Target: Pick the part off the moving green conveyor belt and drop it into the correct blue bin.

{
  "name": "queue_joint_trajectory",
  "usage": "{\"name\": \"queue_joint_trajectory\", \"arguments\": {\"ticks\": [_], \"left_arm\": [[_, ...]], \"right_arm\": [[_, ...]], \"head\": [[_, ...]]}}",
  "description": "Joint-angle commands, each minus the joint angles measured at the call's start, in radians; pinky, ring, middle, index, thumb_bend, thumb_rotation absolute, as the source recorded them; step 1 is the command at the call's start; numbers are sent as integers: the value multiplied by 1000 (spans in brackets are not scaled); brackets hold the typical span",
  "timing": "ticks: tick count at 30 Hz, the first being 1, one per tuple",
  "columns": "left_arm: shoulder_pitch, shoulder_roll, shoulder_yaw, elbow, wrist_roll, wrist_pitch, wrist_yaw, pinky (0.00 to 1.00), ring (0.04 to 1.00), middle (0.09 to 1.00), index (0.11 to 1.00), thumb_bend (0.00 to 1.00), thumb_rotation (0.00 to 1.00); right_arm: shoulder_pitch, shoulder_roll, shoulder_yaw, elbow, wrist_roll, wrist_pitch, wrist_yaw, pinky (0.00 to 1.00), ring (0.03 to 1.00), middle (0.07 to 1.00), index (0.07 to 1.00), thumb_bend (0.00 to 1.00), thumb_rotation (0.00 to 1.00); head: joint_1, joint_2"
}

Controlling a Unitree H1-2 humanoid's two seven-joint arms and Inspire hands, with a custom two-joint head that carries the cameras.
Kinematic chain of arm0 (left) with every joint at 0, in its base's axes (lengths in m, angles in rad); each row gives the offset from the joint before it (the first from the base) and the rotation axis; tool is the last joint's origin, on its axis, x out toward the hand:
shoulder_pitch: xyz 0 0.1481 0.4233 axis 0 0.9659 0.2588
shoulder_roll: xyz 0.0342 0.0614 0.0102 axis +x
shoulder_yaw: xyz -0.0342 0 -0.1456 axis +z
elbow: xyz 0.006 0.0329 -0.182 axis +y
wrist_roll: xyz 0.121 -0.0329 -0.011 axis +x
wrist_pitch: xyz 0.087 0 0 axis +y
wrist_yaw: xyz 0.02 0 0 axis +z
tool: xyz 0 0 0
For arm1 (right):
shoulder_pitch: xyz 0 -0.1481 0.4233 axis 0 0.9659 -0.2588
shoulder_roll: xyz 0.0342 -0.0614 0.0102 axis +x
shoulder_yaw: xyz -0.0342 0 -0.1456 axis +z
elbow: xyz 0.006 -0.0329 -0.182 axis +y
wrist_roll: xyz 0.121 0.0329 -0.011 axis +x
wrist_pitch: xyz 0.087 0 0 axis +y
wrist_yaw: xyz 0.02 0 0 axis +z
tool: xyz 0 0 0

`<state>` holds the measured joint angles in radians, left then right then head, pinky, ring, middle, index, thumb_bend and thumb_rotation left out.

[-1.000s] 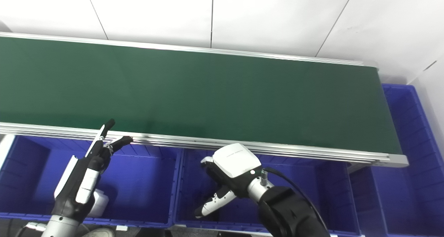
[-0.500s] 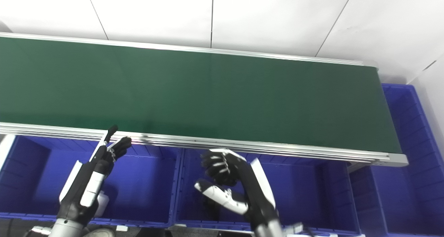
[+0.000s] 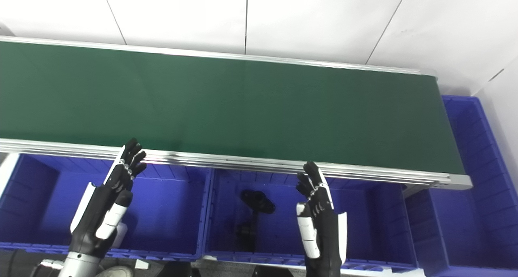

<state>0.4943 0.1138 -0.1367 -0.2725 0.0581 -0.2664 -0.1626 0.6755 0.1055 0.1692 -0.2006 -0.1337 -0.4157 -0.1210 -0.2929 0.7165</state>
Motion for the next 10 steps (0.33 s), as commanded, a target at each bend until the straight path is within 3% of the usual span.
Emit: {"name": "queue_joint_trajectory", "arguments": {"ticks": [1, 10], "left_arm": [[-5, -2, 3, -5, 14, -51, 16, 986, 1000, 1000, 999, 707, 902], [-3, 4, 1, 17, 7, -73, 12, 1000, 1000, 1000, 1000, 736, 910]], "right_arm": [[-1, -11, 18, -1, -15, -54, -35, 843, 879, 915, 922, 729, 882], [-22, -75, 94, 32, -46, -54, -140, 853, 874, 906, 914, 726, 871]], "head": [[-3, -7], [-18, -57]]}}
